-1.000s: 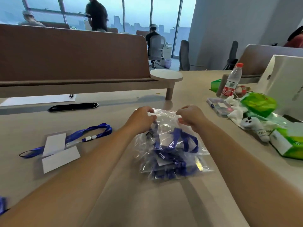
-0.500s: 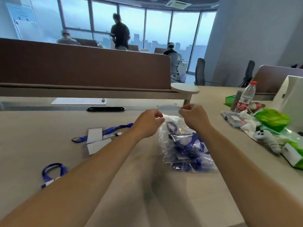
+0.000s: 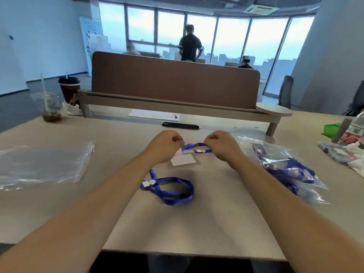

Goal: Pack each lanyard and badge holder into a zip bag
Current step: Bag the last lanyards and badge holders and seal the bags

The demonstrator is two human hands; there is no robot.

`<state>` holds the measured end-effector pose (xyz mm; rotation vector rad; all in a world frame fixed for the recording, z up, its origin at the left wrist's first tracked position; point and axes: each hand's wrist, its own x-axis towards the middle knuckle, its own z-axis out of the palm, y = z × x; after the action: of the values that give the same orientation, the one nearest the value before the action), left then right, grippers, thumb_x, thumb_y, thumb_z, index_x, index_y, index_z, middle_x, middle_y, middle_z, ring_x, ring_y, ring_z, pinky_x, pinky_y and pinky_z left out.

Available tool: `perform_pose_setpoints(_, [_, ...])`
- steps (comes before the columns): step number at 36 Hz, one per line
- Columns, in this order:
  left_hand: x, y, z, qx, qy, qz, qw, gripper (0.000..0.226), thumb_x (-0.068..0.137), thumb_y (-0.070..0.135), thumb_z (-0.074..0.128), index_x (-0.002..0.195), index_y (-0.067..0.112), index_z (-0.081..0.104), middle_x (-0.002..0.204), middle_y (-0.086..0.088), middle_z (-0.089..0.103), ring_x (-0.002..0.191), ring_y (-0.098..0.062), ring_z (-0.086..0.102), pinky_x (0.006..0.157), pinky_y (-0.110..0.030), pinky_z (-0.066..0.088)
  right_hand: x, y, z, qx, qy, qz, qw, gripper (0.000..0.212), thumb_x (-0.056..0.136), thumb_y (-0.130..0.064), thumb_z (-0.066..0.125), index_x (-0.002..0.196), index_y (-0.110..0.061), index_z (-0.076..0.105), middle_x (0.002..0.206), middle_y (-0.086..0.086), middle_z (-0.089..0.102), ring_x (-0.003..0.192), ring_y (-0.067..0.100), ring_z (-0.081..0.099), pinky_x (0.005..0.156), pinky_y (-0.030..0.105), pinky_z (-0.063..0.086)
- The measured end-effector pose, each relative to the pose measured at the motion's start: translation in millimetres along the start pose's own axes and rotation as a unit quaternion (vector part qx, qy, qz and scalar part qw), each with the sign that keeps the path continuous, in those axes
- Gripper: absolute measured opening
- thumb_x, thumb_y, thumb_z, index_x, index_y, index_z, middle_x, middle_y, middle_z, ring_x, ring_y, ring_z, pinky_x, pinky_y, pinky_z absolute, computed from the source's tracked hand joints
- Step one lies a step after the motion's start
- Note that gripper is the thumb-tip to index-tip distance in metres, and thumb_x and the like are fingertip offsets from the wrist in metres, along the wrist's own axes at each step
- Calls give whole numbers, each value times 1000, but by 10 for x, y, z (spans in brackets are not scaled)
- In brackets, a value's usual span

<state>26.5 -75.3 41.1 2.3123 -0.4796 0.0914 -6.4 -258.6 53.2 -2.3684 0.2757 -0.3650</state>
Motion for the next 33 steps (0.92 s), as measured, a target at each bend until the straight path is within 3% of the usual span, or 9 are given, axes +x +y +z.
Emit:
perform_pose_setpoints(3, [-46, -169, -88, 19, 3, -9, 1000, 22, 100, 26, 52, 113, 17, 67, 108, 2, 64, 95, -13, 57, 82, -26, 43, 3, -56, 213, -4, -21, -6, 1000, 19, 93, -17, 58, 97, -7, 74, 99, 9, 71, 83, 19, 60, 78, 37, 50])
perform_pose_setpoints(8, [-46, -369, -145, 36, -8, -19, 999, 21, 99, 26, 53, 115, 19, 66, 112, 2, 65, 95, -12, 56, 83, -26, 42, 58, -50, 444, -30, -50, -1, 998, 20, 95, -19, 56, 98, -7, 71, 98, 10, 69, 80, 17, 57, 67, 31, 45])
perform_pose_setpoints(15, [10, -546, -134, 58, -27, -31, 997, 23, 100, 25, 53, 118, 19, 65, 117, 3, 64, 96, -11, 54, 80, -23, 40, 199, 46, 700, -56, -72, 5, 996, 17, 95, -21, 57, 104, -9, 66, 99, 7, 67, 86, 20, 59, 68, 29, 44])
perform_pose_setpoints(19, [84, -628, -62, 65, -48, -41, 996, 22, 99, 23, 55, 118, 19, 64, 118, 2, 64, 91, -10, 54, 74, -20, 41, 300, 87, 826, -68, -84, 6, 994, 15, 96, -21, 57, 99, -8, 66, 95, 9, 68, 82, 20, 60, 66, 30, 46])
perform_pose_setpoints(22, [152, -661, -11, 71, -67, -52, 994, 24, 96, 23, 58, 119, 17, 63, 117, -3, 66, 89, -13, 56, 77, -25, 45, 405, 115, 892, -77, -94, 11, 993, 19, 96, -18, 55, 98, -4, 68, 93, 12, 68, 77, 18, 57, 64, 29, 44])
perform_pose_setpoints(27, [266, -695, 120, 118, -95, -60, 987, 33, 96, 26, 59, 126, 12, 60, 122, -8, 63, 90, -16, 52, 77, -26, 39, 525, 131, 985, -86, -106, 11, 991, 24, 95, -17, 54, 93, -1, 71, 89, 13, 69, 76, 21, 58, 70, 34, 48])
perform_pose_setpoints(31, [340, -705, 219, 165, -104, -63, 979, 41, 88, 38, 69, 118, 11, 62, 111, -10, 65, 84, -18, 56, 67, -24, 41, 567, 127, 1027, -100, -89, 14, 991, 24, 95, -19, 51, 96, -5, 70, 92, 12, 70, 78, 20, 61, 70, 34, 49])
perform_pose_setpoints(33, [360, -694, 246, 197, -106, -60, 973, 55, 83, 48, 72, 121, 11, 60, 112, -9, 64, 91, -21, 60, 73, -27, 47, 572, 125, 1039, -118, -76, 14, 990, 22, 96, -19, 49, 88, -8, 66, 84, 8, 67, 73, 20, 60, 60, 30, 45])
